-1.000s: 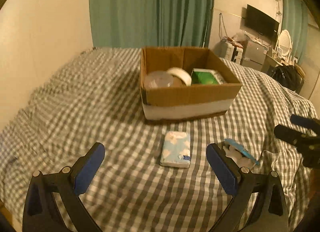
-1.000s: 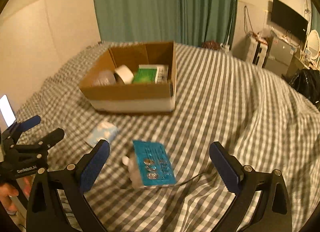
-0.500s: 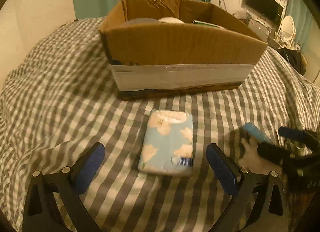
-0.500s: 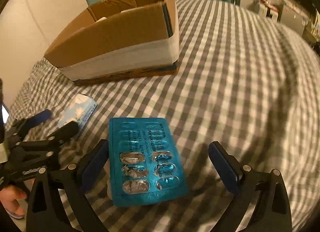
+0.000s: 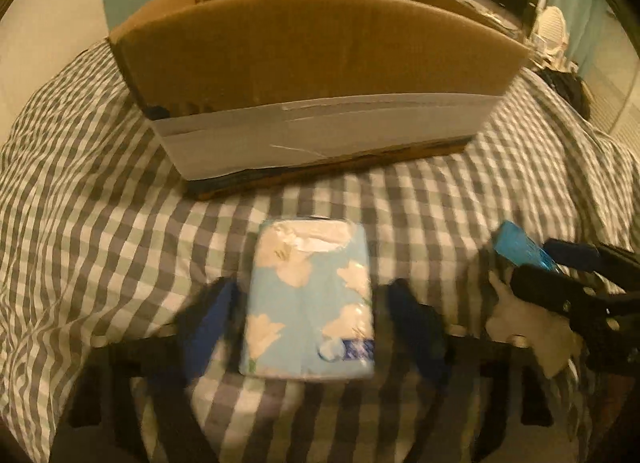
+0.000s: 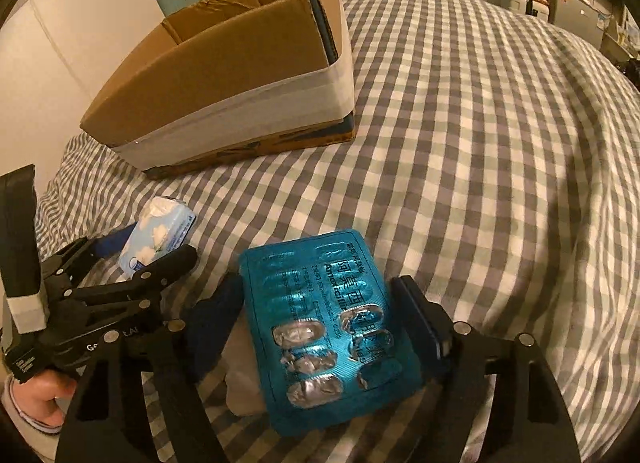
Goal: Organize objects
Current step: 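Grasp the blue blister pack with the right gripper while the left gripper grasps the floral tissue pack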
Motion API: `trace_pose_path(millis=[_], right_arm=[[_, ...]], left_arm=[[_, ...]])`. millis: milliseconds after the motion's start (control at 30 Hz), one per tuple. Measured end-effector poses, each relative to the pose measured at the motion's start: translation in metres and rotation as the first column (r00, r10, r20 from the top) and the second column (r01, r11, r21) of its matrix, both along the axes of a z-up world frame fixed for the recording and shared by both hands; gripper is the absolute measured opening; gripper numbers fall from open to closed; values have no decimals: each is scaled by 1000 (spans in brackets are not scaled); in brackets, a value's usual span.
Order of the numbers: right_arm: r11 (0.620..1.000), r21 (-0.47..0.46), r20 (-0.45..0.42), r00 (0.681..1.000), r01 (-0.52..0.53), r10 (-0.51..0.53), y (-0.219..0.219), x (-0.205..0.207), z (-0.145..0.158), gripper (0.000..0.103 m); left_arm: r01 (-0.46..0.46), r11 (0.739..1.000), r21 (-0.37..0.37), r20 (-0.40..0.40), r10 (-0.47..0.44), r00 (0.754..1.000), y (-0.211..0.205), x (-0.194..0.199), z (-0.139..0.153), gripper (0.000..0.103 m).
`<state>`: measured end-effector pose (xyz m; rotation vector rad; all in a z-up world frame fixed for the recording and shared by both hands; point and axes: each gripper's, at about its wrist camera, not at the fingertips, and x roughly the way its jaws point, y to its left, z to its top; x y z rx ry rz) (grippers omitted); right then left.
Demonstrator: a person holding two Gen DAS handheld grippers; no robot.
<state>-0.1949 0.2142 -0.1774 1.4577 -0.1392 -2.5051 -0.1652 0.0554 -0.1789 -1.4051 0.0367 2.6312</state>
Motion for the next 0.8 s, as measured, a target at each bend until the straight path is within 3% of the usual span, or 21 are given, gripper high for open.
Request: trace_pose_path(millis=[67, 367, 533, 800], right_arm=[[1000, -1, -14, 1000, 6, -6, 0, 6, 4, 74], [998, 57, -80, 997, 29, -24, -2, 36, 33, 72], [995, 91, -133, 991, 30, -18, -2, 53, 61, 72], [993, 115, -202, 979, 10, 14, -33, 86, 101, 71]], left_arm=[[30, 999, 25, 12, -31, 999, 2, 6, 2, 54], [65, 997, 32, 6, -65, 998, -1, 37, 18, 54], [68, 998, 3, 13, -68, 998, 7, 47, 46, 54], [67, 997, 26, -67, -65, 996, -3, 78, 94, 54]])
